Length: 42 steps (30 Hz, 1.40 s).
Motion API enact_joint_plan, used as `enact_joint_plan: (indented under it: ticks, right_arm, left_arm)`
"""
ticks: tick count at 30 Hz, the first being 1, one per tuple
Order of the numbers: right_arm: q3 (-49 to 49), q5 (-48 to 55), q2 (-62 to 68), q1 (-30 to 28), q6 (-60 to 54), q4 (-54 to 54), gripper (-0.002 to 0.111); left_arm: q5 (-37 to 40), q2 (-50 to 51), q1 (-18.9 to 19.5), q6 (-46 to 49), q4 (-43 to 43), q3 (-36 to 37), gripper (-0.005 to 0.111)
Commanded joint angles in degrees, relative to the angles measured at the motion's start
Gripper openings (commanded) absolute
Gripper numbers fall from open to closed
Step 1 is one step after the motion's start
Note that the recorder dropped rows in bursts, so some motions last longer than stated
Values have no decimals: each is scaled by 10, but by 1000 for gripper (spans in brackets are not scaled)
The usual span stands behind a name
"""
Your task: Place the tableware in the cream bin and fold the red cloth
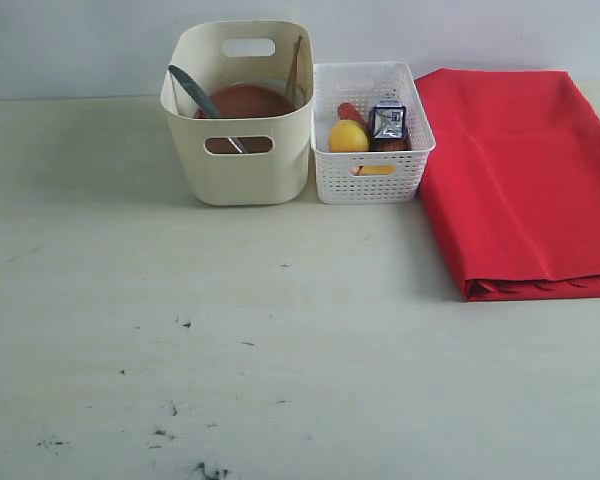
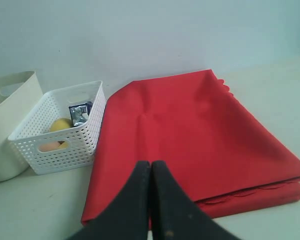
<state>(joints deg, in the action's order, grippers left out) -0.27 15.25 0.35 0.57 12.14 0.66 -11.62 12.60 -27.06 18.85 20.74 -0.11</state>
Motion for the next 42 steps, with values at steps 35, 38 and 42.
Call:
enact_joint_plan:
  ticks: [35, 38, 42]
  right_arm:
    - [3, -6, -3, 1, 0, -3, 0]
    - [3, -6, -3, 1, 0, -3, 0]
    - [3, -6, -3, 1, 0, -3, 0]
  left_arm:
    - [232, -126, 277, -147, -216, 1, 0]
    - [232, -126, 277, -147, -216, 1, 0]
    - [232, -126, 277, -147, -216, 1, 0]
